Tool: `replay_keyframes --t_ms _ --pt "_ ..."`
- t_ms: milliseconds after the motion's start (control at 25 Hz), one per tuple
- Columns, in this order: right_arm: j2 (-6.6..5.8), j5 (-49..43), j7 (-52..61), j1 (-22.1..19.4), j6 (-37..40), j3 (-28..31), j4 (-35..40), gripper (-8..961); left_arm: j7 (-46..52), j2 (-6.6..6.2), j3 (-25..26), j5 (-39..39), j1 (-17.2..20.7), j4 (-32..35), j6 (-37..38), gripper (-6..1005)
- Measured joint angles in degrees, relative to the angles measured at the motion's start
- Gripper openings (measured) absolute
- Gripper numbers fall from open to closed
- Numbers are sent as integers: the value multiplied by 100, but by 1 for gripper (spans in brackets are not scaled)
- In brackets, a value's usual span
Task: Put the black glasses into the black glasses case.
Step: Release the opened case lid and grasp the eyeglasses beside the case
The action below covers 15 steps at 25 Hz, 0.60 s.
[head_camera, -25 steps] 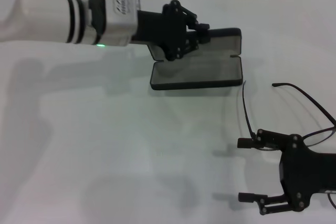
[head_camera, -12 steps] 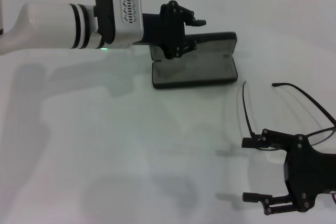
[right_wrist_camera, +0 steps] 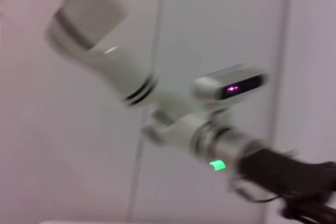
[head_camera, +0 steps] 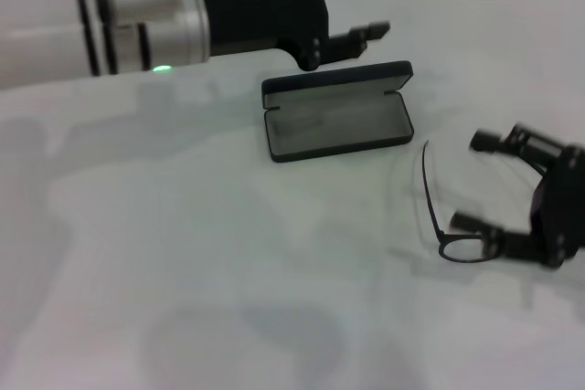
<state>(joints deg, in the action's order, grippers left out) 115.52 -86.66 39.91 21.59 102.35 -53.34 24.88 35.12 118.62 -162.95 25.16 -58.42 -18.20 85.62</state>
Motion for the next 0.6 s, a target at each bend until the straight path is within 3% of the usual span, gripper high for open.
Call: replay_keyframes --t_ms 120,200,320,400,600 --pt "-86 -173 587 -1 -6 -115 732 776 396 34 0 497 276 43 361 520" --pt "-136 -849 1473 8 -29 -268 1843 775 840 46 0 816 464 60 479 546" --pt "-55 -2273 3014 154 -23 -399 3779 774 1344 68 1 1327 824 66 558 546" --pt "-36 -3030 3847 316 62 -629 4659 773 1436 86 0 1562 1029 73 580 545" --pt "-30 -4632 5334 918 414 -1310 5741 770 1502 69 0 1775 1283 234 572 544"
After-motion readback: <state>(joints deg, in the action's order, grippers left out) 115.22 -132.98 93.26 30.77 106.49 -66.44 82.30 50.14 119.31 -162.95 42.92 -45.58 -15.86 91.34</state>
